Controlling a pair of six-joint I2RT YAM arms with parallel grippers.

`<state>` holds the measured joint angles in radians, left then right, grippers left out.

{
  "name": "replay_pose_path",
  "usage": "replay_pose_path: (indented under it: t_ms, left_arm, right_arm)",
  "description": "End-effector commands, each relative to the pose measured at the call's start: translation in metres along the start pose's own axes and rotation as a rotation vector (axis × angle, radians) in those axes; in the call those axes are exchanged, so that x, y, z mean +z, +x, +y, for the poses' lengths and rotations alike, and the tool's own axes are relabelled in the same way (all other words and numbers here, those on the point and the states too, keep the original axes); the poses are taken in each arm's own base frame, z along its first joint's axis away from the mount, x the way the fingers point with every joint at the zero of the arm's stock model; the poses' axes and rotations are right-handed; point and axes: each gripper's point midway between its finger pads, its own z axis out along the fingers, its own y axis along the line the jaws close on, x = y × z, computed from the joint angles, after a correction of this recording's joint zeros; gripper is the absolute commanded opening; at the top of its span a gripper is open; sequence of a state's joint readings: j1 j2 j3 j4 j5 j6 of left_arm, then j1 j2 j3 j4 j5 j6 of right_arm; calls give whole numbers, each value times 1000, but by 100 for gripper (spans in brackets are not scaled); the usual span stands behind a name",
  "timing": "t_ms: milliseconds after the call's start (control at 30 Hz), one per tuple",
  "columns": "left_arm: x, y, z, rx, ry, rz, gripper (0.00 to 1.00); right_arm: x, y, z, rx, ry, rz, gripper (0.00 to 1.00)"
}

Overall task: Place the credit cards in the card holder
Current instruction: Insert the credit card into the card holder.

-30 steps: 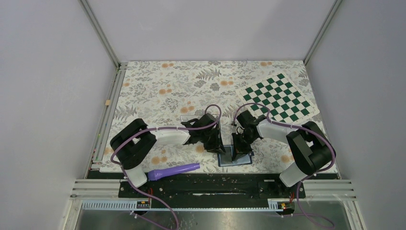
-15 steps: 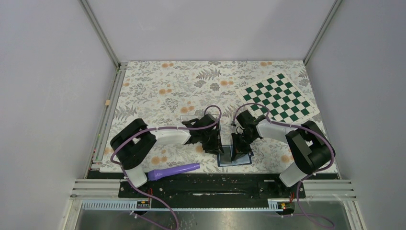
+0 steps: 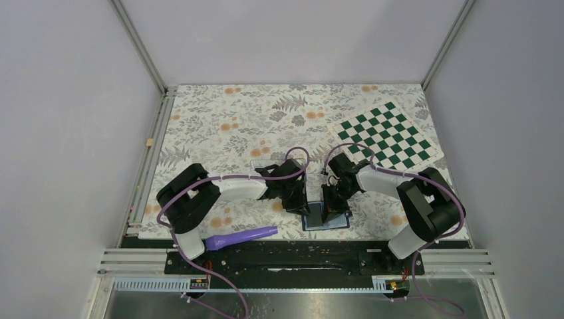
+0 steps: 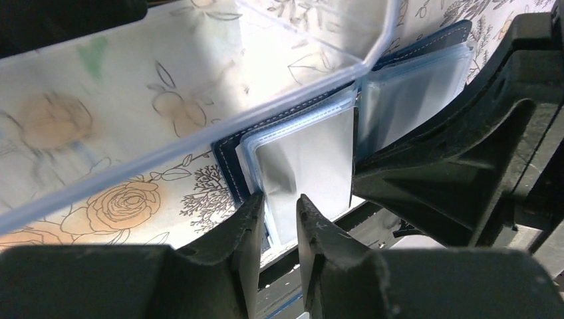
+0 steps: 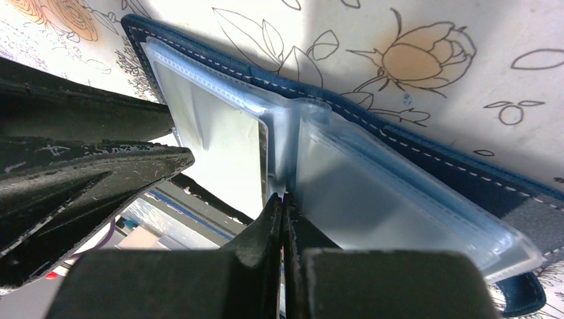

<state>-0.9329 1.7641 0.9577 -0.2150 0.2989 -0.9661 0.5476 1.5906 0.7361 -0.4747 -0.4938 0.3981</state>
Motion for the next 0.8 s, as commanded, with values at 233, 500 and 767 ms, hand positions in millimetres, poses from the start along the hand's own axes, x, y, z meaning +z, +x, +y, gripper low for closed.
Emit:
replay_pose_path:
  t_ms: [233, 500, 767]
  left_arm:
    - [-29, -16, -74, 60, 258, -84, 23]
    - [-33, -16, -78, 62, 284, -88, 23]
    - [-37, -13, -91, 77, 367, -85, 23]
  right_arm:
    - [3, -8, 0, -12, 6, -22, 0]
    - [2, -9, 2, -11, 5, -23, 0]
    - [2, -10, 2, -10, 2, -22, 0]
